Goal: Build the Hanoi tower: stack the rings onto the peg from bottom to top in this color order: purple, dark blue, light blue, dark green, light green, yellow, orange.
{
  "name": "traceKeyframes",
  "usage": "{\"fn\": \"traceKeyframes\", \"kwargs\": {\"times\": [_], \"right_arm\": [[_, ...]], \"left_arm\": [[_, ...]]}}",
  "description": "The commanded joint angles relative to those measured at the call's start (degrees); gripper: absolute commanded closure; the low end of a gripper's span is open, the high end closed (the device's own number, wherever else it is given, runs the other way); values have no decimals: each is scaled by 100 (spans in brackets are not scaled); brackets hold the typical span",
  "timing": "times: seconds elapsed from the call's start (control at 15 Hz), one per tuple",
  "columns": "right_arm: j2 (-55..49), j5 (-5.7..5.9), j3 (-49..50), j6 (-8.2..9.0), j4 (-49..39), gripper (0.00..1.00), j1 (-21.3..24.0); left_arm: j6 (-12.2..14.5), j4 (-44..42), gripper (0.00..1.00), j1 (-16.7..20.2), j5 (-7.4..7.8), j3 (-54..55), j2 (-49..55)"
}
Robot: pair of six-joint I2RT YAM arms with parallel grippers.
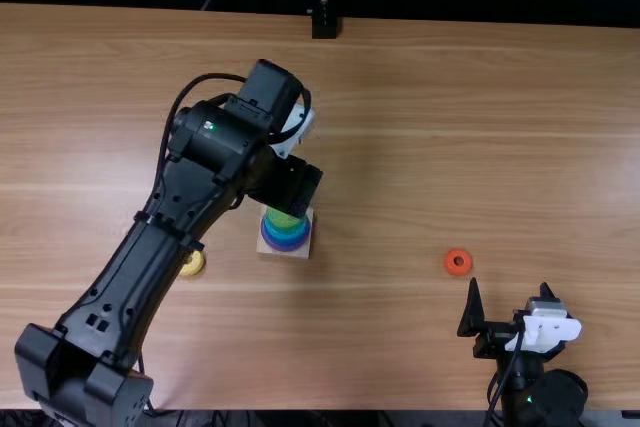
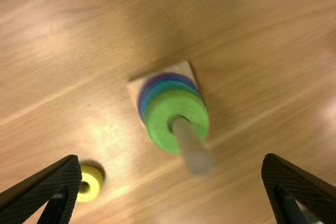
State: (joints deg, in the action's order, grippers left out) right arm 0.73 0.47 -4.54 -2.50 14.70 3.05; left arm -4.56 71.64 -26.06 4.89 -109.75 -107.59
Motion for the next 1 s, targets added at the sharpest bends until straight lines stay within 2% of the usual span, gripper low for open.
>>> {"fn": "traceKeyframes", "kwargs": {"times": [0.0, 0.2, 0.4, 0.53, 0.67, 0.8, 0.87, 0.93], "right_arm": [[-73, 37, 392, 18, 414, 0, 47], [-73, 37, 383, 18, 414, 0, 47], [-73, 37, 392, 18, 414, 0, 47], [-73, 37, 392, 18, 414, 0, 47], [-73, 37, 383, 8, 414, 0, 47], [-73, 37, 392, 18, 414, 0, 47], [-73, 37, 383, 18, 414, 0, 47], [-73, 37, 392, 18, 414, 0, 47]], "left_arm": [[13, -139, 0, 225, 18, -81, 72], [2, -234, 0, 690, 218, -11, 432], [13, -245, 0, 1183, 239, 464, 950], [13, -498, 0, 1455, 165, 1141, 1328], [13, -1099, 0, 1640, 134, 2081, 1882], [2, -1321, 0, 1684, 92, 2802, 2163], [2, -1268, 0, 1692, -35, 3021, 2225], [2, -1236, 0, 1692, -256, 3241, 2225]]}}
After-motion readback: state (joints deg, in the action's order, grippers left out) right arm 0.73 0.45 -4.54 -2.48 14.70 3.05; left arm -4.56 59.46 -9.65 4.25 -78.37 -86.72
